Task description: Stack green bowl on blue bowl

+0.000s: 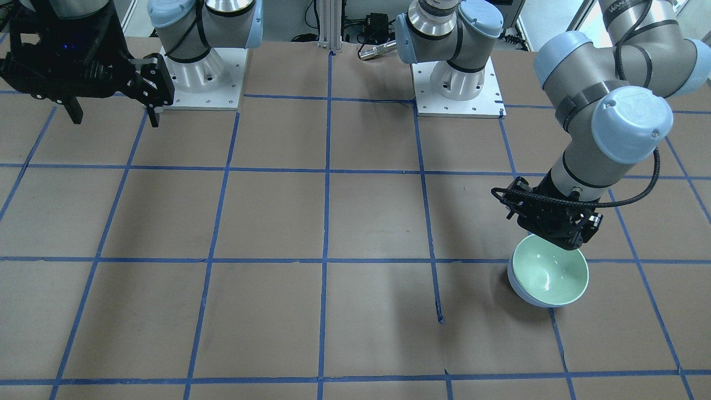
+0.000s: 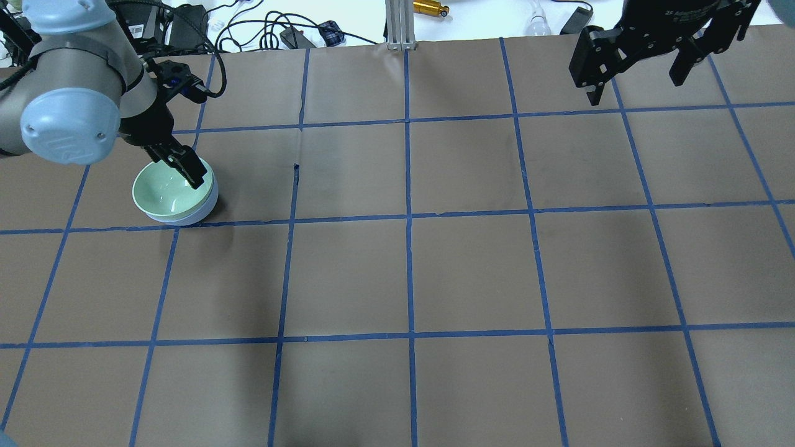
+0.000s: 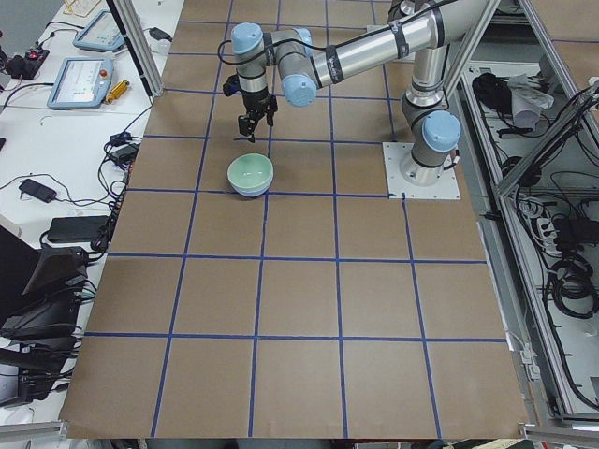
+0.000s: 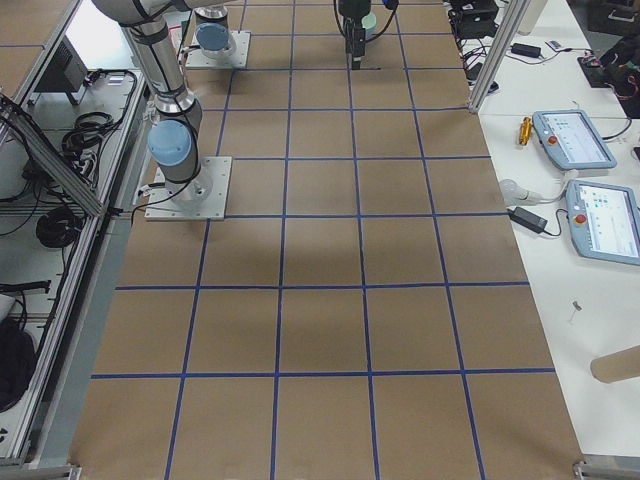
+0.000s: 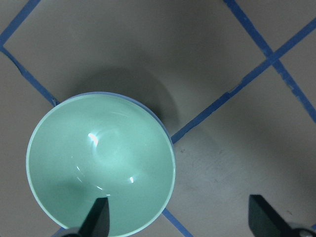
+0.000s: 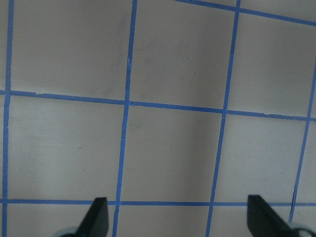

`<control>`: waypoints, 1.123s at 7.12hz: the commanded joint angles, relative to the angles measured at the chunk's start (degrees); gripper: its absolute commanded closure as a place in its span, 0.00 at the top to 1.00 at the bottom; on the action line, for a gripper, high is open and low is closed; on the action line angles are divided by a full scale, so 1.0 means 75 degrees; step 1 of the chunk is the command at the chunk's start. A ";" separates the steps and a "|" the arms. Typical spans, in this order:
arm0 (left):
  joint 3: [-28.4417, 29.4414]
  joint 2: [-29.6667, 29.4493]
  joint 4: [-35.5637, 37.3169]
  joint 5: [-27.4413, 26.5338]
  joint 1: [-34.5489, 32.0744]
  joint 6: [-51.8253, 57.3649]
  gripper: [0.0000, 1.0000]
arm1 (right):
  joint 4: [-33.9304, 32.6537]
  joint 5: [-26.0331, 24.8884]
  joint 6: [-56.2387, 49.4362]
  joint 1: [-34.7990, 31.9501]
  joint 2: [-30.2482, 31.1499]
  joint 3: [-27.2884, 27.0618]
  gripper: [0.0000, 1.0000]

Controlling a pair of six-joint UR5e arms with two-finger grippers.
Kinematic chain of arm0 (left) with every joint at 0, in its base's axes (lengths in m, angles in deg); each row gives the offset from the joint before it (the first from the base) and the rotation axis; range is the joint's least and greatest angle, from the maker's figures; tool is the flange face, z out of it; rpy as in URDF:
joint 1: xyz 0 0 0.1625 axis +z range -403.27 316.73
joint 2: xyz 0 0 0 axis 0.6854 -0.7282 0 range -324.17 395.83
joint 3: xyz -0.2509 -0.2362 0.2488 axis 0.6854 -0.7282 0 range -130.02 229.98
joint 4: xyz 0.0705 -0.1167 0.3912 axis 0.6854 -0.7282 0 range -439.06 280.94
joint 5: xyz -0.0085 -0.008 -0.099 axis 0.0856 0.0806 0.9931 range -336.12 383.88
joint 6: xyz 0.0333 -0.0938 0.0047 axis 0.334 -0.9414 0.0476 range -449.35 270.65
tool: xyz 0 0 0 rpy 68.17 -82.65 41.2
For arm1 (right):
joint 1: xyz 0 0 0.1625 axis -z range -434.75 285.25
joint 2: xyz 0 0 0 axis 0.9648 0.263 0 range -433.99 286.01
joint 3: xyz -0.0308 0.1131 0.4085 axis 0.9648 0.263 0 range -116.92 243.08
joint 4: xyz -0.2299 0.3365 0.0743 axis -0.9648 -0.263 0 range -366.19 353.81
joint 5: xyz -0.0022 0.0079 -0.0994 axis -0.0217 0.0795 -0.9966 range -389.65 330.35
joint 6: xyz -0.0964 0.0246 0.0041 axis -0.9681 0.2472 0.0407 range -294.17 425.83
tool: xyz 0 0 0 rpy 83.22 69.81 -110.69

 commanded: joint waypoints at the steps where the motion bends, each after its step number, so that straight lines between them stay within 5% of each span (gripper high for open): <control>1: 0.0514 0.0046 -0.0741 0.0067 -0.0213 -0.2042 1.00 | 0.0000 0.0000 0.0000 0.0009 0.0000 0.0000 1.00; 8: 0.1606 0.1030 -0.2479 0.0803 -0.1314 -0.4312 1.00 | 0.0000 0.0000 0.0000 -0.0002 0.0000 0.0000 1.00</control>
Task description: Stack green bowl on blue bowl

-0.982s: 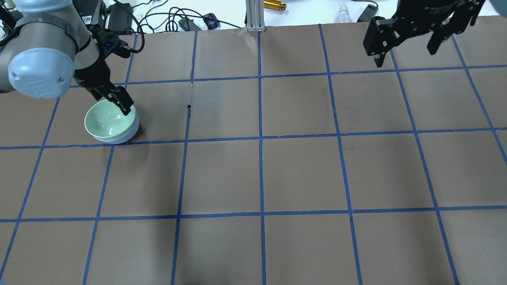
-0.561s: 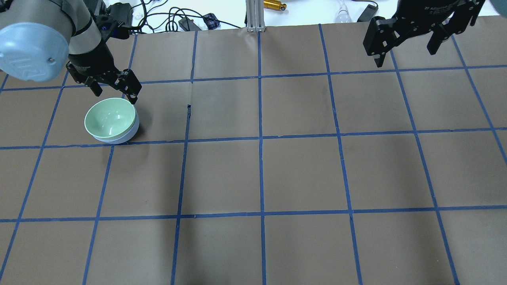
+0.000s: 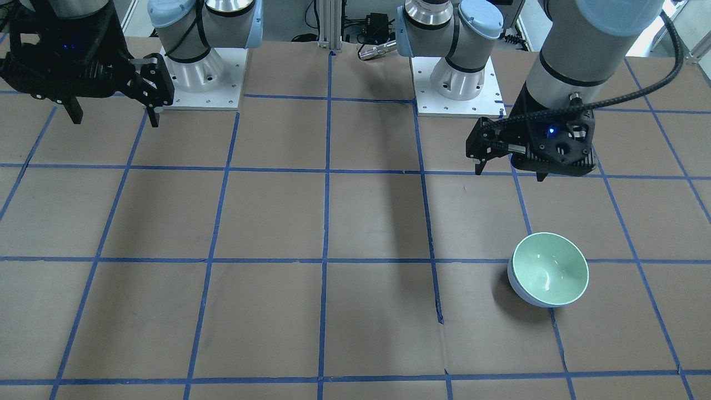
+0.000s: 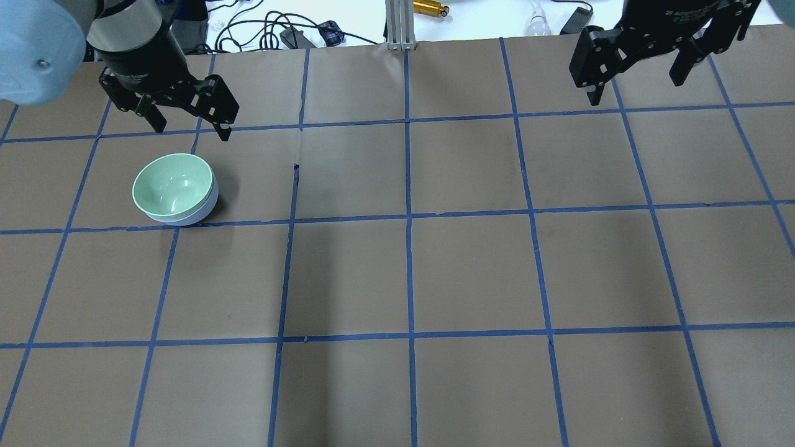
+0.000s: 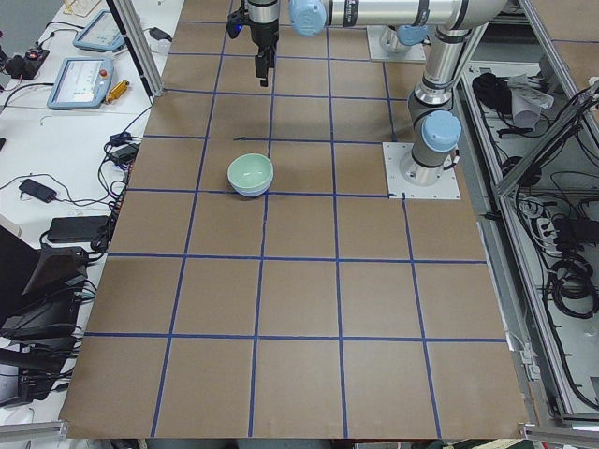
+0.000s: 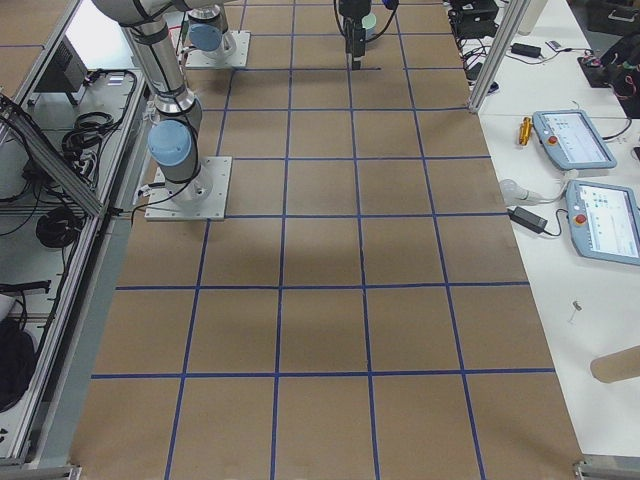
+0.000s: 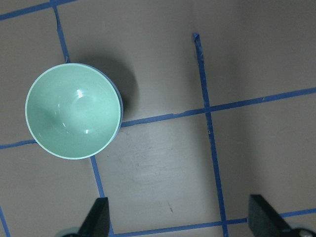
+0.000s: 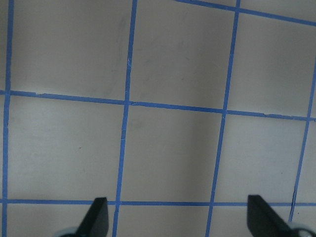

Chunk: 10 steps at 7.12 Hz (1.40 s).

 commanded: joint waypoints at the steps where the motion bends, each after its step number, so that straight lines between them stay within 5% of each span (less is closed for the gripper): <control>1: 0.0039 0.0236 -0.0363 0.0247 -0.0317 -0.0182 1.00 | 0.0000 0.0000 0.0000 -0.0003 0.0000 0.0000 1.00; 10: -0.0066 0.0365 -0.0623 0.0223 -0.0295 -0.0088 1.00 | 0.0000 0.0000 0.0000 -0.0003 0.0000 0.0000 1.00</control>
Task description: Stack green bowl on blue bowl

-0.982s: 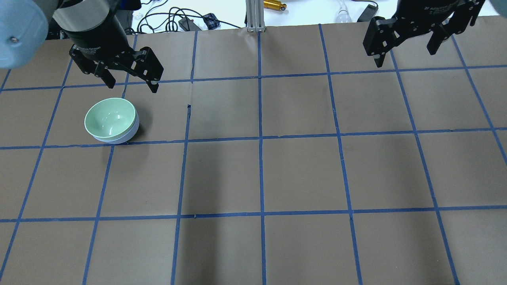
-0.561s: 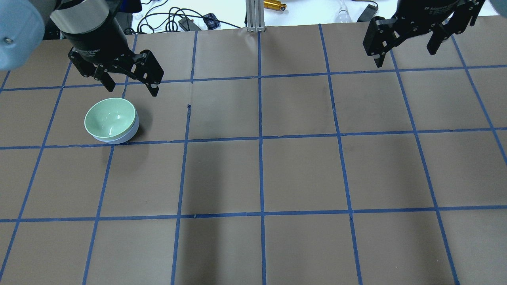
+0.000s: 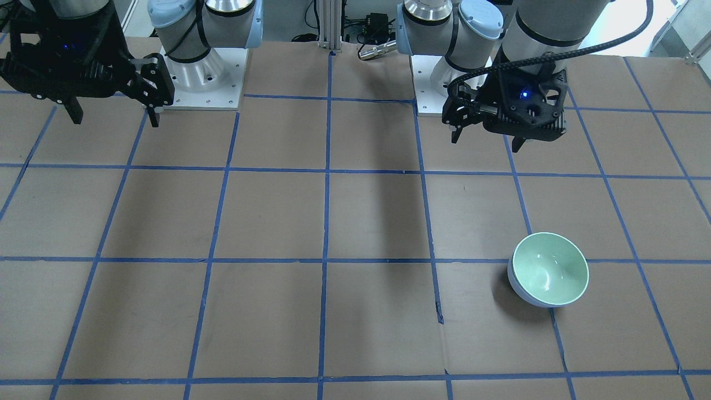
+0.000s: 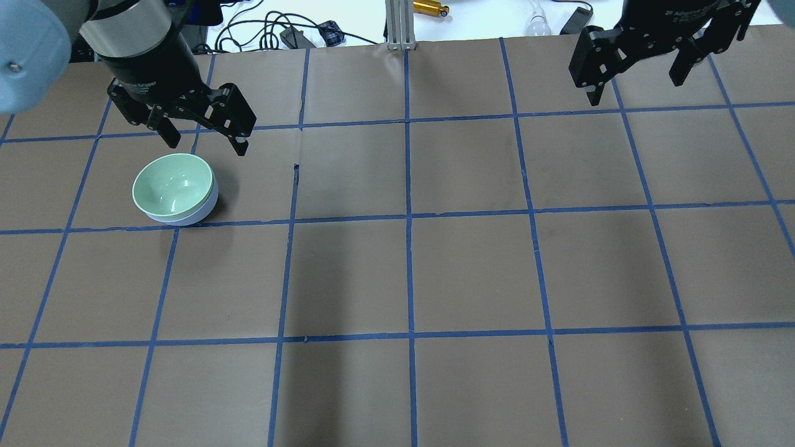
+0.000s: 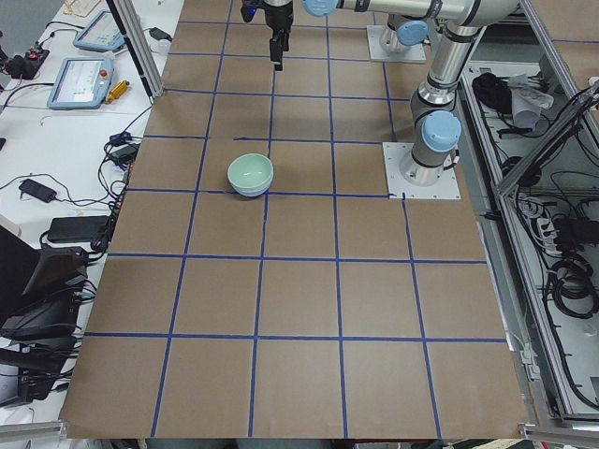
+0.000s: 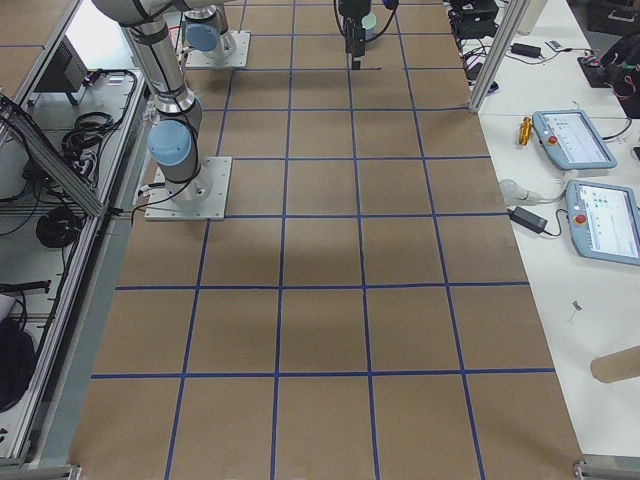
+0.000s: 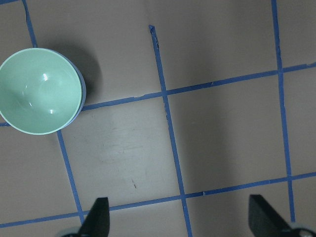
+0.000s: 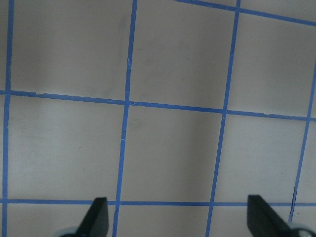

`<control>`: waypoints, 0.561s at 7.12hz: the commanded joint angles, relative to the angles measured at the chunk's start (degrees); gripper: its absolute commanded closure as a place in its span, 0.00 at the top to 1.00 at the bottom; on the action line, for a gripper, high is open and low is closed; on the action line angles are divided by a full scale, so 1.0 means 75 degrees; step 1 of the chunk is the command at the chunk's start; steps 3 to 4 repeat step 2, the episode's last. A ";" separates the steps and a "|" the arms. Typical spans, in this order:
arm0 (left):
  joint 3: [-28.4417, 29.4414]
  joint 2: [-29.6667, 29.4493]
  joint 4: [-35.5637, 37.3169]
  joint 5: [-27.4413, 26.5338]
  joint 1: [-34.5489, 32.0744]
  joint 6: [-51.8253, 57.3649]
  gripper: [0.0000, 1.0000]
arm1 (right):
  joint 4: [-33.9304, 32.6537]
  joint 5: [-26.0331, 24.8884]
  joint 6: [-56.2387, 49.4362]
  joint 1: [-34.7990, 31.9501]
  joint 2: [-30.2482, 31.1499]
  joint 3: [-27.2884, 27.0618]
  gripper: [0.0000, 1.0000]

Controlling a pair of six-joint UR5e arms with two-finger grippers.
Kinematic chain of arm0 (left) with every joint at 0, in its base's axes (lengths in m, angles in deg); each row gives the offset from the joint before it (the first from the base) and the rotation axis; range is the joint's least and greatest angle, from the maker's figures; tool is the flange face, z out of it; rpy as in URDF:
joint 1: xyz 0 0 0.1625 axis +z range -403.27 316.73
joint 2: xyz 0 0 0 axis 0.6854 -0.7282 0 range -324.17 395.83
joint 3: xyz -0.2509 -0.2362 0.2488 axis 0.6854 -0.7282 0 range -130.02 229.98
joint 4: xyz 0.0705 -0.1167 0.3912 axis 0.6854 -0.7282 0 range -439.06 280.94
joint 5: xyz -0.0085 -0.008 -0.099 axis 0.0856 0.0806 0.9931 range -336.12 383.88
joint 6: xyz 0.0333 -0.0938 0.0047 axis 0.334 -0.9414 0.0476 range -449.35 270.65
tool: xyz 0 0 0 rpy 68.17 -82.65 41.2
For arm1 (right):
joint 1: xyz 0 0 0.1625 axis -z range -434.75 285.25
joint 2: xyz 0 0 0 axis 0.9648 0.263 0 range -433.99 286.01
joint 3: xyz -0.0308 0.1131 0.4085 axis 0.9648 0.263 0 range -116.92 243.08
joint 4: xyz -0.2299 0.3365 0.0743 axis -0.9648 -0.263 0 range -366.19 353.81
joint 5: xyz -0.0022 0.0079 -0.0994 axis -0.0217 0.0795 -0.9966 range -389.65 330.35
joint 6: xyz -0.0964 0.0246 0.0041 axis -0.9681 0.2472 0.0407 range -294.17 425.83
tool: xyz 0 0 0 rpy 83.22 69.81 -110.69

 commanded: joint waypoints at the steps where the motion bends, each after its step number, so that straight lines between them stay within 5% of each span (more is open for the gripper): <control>1: -0.0008 0.0002 -0.0009 0.0000 0.0001 0.0017 1.00 | 0.0000 0.0000 0.0000 0.0012 0.0000 0.0000 1.00; 4: -0.0008 0.0014 -0.0009 0.0000 0.0001 0.0017 1.00 | 0.0000 0.0000 0.0000 0.0000 0.0000 0.0000 1.00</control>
